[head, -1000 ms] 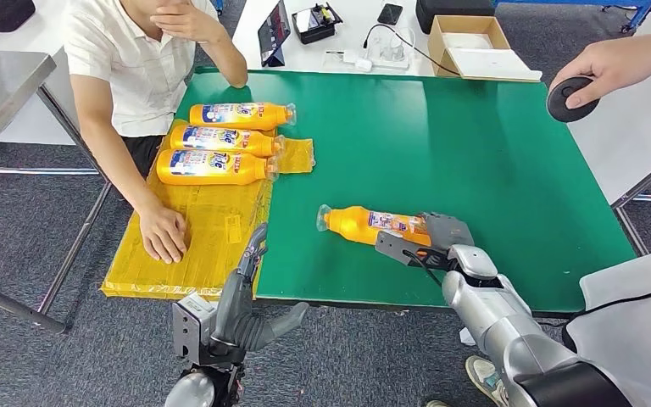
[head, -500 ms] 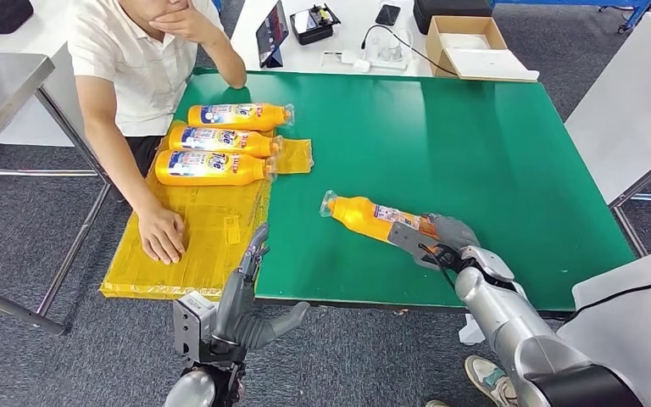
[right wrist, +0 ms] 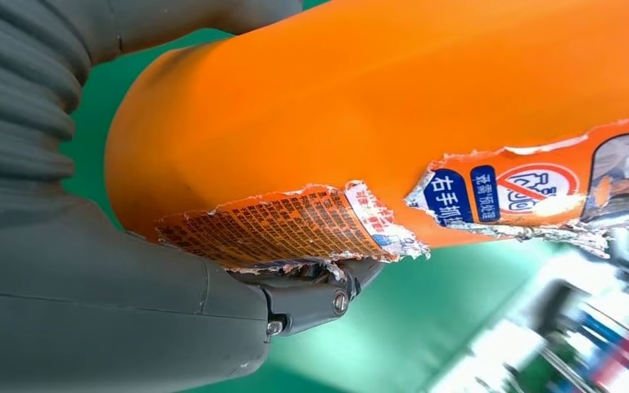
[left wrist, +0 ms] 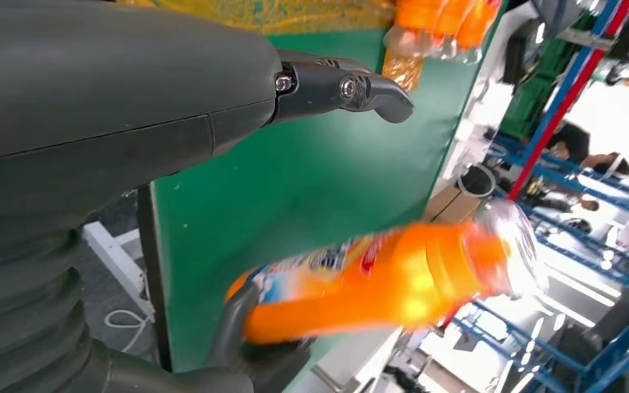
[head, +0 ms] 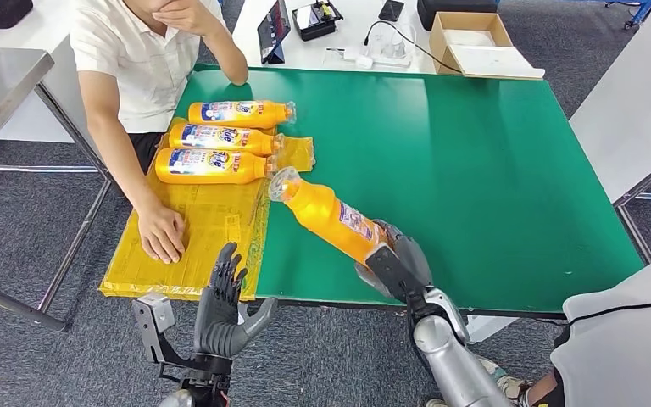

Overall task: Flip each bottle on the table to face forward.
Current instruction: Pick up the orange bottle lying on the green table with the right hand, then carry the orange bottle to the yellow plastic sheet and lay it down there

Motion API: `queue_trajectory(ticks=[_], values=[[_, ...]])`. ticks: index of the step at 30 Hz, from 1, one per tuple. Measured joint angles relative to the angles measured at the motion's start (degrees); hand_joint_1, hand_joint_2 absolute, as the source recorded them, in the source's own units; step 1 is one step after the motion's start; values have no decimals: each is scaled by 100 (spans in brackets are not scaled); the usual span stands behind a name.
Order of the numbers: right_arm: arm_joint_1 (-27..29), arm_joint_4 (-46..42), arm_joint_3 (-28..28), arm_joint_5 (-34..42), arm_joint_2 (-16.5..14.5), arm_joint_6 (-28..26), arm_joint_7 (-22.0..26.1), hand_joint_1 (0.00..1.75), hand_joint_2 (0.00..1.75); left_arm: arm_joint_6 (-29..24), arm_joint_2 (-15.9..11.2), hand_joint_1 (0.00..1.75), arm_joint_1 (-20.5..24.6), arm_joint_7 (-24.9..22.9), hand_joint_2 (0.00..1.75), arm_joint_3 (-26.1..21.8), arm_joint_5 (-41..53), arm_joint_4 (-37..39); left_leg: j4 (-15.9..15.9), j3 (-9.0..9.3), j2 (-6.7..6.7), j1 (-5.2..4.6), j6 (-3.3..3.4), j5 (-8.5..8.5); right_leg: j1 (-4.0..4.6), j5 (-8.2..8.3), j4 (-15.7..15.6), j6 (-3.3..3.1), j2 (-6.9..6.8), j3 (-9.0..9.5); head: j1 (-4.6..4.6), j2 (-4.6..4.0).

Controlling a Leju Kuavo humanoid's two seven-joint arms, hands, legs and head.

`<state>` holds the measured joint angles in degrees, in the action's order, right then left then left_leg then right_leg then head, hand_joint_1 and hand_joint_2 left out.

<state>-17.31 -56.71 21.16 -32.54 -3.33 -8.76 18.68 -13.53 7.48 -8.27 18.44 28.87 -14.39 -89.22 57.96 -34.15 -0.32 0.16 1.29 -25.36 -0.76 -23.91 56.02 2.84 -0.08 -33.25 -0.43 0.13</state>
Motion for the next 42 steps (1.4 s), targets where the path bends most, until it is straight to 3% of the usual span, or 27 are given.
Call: queue_trajectory(ticks=[11, 20, 39, 40, 42], values=[[526, -850, 618, 148, -168, -221, 146, 175, 175, -20, -14, 0, -74, 134, 175, -14, 175, -266, 0, -3, 4, -7, 3, 0, -5, 3, -3, 2, 1, -5, 1, 0], [480, -843, 1256, 317, -363, 103, 431, 175, 175, 52, -26, 0, -12, 391, 175, 36, 553, -397, 0, -5, 5, -4, 2, 1, -3, 2, -1, 1, 1, -8, -1, 0], [140, -559, 2116, 566, -517, 346, 807, 175, 175, 714, -26, 0, 190, 213, 175, 151, -129, -327, 0, -4, 5, -5, 2, 1, -4, 3, -2, 2, 1, -8, 0, 0], [130, -548, 2128, 569, -516, 350, 808, 175, 175, 735, -26, 12, 192, 211, 175, 151, -151, -319, 0, -4, 5, -5, 2, 1, -4, 3, -2, 2, 1, -8, 1, 0], [106, -530, 2149, 583, -510, 383, 818, 175, 175, 837, -28, 96, 193, 209, 175, 150, -251, -302, 0, -4, 5, -5, 2, 2, -4, 3, -2, 1, 1, -8, 1, 0]])
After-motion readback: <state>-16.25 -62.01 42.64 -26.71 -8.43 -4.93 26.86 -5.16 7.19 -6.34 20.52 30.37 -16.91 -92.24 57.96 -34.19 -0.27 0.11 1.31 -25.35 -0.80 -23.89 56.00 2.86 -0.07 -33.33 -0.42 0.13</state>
